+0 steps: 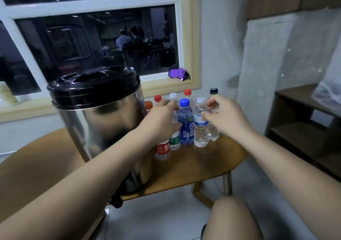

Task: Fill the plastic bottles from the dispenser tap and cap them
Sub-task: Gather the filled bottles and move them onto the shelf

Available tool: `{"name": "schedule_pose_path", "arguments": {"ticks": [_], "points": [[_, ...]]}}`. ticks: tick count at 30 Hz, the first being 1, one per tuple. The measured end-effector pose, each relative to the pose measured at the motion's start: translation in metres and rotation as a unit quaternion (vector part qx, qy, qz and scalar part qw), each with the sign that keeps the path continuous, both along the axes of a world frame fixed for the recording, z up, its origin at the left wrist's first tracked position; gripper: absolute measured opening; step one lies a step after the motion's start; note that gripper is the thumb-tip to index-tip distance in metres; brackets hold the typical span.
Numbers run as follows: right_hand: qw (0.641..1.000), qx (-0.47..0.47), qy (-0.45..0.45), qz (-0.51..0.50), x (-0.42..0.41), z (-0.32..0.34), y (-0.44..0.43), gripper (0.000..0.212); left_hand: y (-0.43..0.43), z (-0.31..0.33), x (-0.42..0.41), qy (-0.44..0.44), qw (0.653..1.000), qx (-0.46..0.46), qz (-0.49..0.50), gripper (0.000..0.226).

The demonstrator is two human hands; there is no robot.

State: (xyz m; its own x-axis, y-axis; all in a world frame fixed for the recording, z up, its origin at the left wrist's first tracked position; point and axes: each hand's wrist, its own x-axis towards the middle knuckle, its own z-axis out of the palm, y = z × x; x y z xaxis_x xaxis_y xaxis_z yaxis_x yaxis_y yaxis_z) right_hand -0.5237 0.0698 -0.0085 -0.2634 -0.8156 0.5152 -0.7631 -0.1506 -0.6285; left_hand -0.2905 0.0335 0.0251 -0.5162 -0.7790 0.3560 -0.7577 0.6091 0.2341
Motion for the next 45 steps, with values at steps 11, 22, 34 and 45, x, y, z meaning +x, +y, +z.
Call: {"name": "schedule_pose_path", "arguments": {"ticks": [11,22,34,45], "points": [[0.994,0.059,-0.059,-0.069,-0.071,-0.029,-0.073,0.068,-0.051,-0.005,-0.086,0.076,0.995,0.059,-0.018,0.069],[0.982,0.148,-0.11,0.028,-0.095,-0.058,-0.097,0.068,-0.077,-0.035,-0.133,0.064,0.996,0.067,-0.012,0.078],[0.997,0.056,-0.058,-0.02,-0.089,-0.056,-0.042,0.053,-0.045,-0.042,-0.112,0.112,0.99,0.064,-0.056,0.074],[0.998,-0.007,-0.017,0.058,-0.017,0.044,0.061,0.06,0.059,0.068,-0.003,0.224,0.97,0.024,-0.09,0.079]]}}
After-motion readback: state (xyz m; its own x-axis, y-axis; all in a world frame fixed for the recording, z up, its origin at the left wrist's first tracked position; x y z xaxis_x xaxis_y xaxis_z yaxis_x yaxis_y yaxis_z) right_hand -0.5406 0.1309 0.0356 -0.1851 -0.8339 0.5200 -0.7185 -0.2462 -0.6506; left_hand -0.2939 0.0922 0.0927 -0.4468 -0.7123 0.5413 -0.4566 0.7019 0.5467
